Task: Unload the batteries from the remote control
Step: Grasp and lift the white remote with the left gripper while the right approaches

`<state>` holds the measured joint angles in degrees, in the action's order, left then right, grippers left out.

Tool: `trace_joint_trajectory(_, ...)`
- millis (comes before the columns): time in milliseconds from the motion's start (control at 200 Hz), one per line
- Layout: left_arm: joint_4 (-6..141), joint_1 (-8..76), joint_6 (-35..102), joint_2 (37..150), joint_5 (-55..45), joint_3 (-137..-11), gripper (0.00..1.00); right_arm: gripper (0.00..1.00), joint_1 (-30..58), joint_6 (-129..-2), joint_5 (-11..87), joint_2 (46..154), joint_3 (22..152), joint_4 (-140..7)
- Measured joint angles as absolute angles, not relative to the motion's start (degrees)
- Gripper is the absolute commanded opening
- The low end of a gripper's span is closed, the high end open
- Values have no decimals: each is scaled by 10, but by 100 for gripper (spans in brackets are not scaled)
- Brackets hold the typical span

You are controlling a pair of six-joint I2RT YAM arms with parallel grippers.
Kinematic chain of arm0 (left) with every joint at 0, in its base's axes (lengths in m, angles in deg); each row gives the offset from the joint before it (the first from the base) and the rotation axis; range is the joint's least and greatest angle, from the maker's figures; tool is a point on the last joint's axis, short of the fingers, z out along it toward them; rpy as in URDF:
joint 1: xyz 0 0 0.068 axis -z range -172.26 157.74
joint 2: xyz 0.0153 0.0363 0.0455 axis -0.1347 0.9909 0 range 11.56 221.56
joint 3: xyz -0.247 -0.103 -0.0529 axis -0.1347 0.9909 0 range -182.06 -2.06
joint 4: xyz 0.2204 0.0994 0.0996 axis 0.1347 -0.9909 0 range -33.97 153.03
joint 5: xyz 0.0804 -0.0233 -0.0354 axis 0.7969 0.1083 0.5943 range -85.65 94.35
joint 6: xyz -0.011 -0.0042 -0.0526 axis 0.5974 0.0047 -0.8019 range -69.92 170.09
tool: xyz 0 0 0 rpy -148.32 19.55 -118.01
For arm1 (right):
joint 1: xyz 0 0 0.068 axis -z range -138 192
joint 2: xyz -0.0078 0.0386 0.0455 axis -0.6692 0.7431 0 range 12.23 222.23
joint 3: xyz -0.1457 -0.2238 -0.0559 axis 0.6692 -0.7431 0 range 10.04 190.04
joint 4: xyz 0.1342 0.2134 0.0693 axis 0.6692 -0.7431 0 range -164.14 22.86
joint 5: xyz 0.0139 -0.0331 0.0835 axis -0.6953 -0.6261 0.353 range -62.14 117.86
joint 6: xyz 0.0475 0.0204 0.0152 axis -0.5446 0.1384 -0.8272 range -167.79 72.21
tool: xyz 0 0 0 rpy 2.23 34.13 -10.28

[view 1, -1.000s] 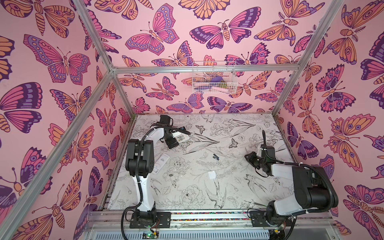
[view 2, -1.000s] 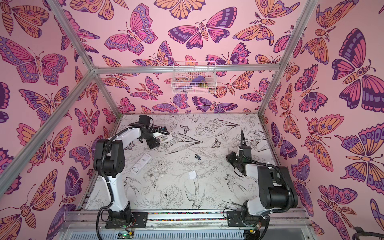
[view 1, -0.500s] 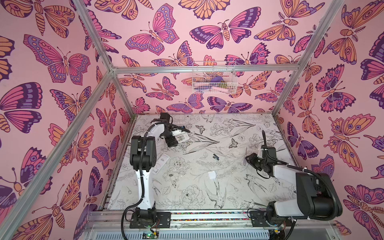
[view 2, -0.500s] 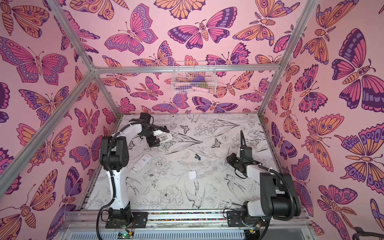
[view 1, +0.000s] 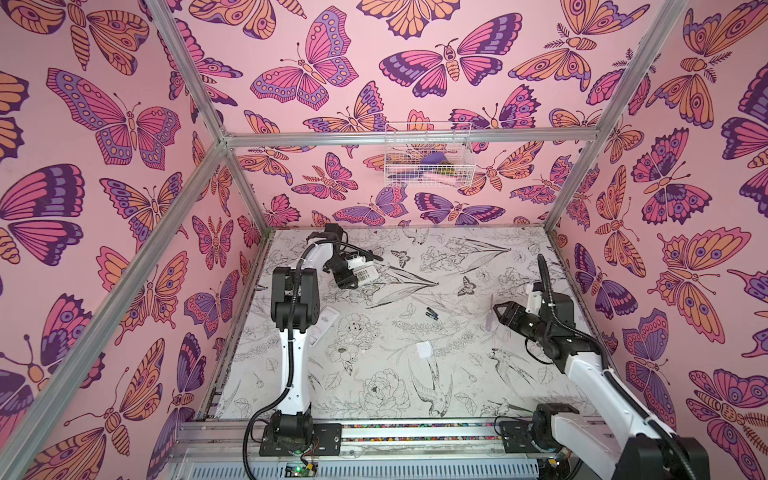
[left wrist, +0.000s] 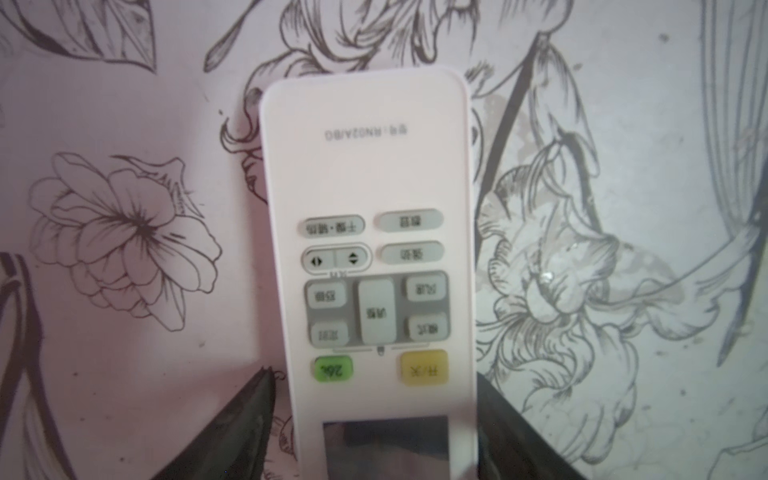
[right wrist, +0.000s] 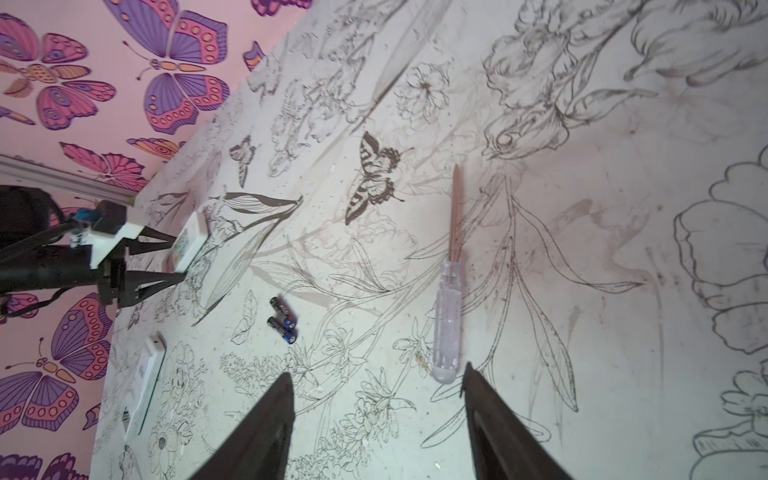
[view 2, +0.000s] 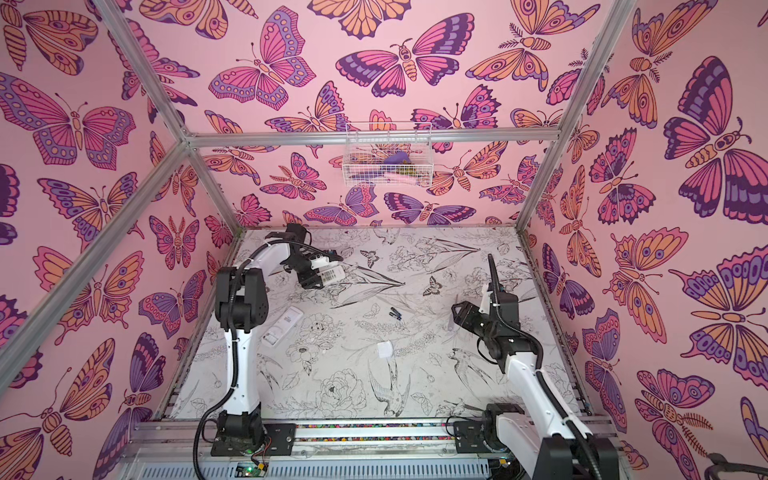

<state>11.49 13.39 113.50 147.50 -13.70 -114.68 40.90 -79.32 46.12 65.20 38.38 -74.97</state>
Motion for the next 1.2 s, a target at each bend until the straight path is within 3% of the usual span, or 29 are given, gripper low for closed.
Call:
trace_joint_trajectory(70, 112, 134, 1134, 1475, -142, -1147, 45, 61, 397, -779, 461, 626, 390, -764)
trace_joint_trajectory(230, 110, 134, 1127, 1473, -151, -1142, 41, 60, 350, -720, 447, 593, 422, -793)
trace_joint_trajectory(516, 98, 151, 1096, 1399, -181, -1046, 40, 62, 176, -549, 361, 601, 448, -801)
trace_joint_trajectory(902, 85, 227, 1008, 1166, -266, -925, 41, 65, -122, -184, 199, 735, 466, -732)
trace_joint_trajectory(1202, 41, 321, 999, 1086, -269, -837, 41, 65, -190, 28, 92, 795, 450, -611)
